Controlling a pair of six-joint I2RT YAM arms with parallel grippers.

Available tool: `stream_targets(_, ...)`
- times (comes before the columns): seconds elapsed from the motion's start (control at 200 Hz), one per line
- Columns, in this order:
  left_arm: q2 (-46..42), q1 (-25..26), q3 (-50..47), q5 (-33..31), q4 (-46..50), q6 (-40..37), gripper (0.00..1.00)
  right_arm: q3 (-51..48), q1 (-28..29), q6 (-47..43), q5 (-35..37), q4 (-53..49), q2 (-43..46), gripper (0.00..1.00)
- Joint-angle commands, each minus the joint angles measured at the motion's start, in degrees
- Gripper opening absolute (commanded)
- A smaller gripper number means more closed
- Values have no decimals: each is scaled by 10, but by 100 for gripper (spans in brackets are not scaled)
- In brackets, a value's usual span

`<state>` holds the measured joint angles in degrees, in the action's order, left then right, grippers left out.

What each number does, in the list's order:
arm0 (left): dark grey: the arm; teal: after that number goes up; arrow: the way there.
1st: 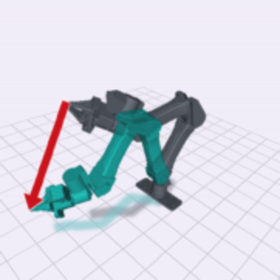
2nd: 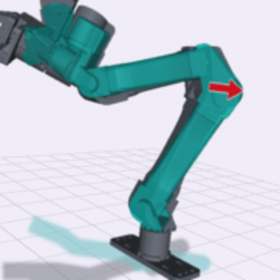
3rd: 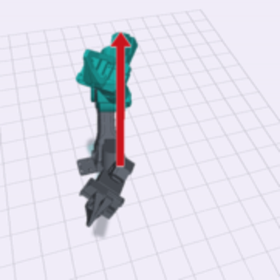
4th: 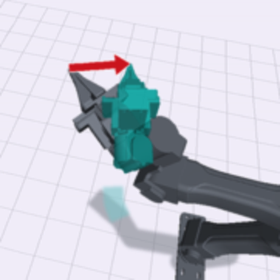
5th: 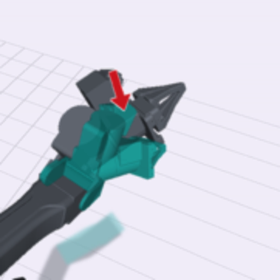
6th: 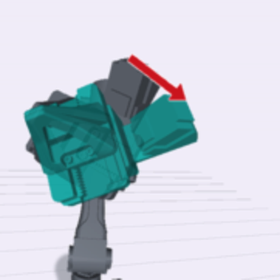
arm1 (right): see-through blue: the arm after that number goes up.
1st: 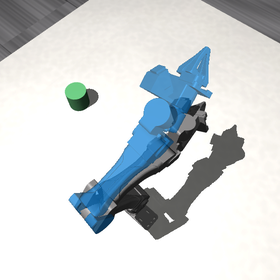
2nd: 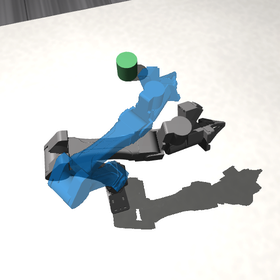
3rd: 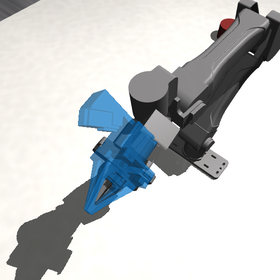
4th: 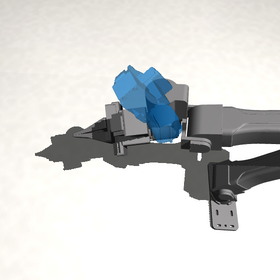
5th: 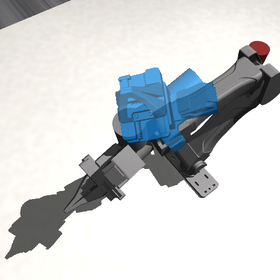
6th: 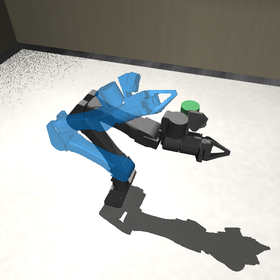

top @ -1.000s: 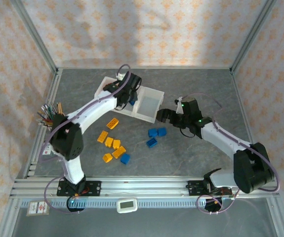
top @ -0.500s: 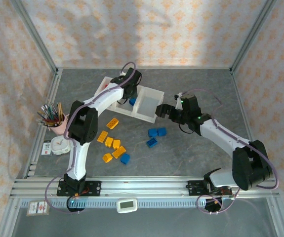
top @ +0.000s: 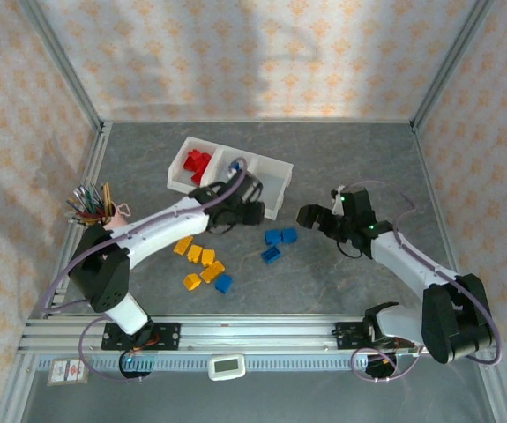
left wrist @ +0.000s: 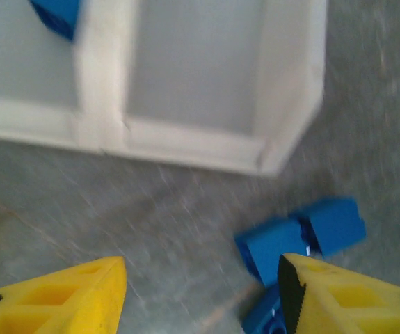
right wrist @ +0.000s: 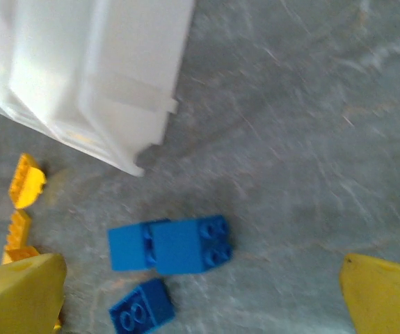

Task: Sort the legos into containers by color
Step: Pick up the lego from the middle-left of the table.

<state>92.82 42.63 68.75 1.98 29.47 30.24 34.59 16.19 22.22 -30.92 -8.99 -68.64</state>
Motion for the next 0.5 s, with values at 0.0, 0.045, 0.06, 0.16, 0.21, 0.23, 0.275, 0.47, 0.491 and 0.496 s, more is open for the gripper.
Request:
stream_targets(0.0,-7,33,-46,24,-60,29,64,-20,-11,-10,-5,-5,24,100)
stream_targets(0.045,1,44,-60,32,-86,30,66,-25,-17,-8,-9,-1,22,100)
stream_targets(0.06,5,46,-62,32,-91,30,66,-26,-18,-6,-9,1,21,100)
stream_targets(0.16,42,73,-55,-14,-102,27,68,-26,-26,4,-9,2,12,100)
stream_targets(0.21,63,88,-45,-25,-103,16,69,-25,-26,5,-12,5,12,100)
stream_targets(0.23,71,92,-42,-23,-106,10,70,-25,-26,5,-13,5,12,100)
stream_targets(0.275,84,98,-38,-25,-111,4,71,-24,-26,3,-12,6,12,100)
stream_targets(0.47,125,108,-31,-45,-118,-9,73,-28,-27,4,-6,8,12,100)
stream_targets(0.491,129,108,-31,-44,-119,-8,73,-29,-27,4,-6,10,12,100)
stream_targets(0.496,130,108,-31,-44,-119,-8,73,-29,-27,5,-6,10,12,100)
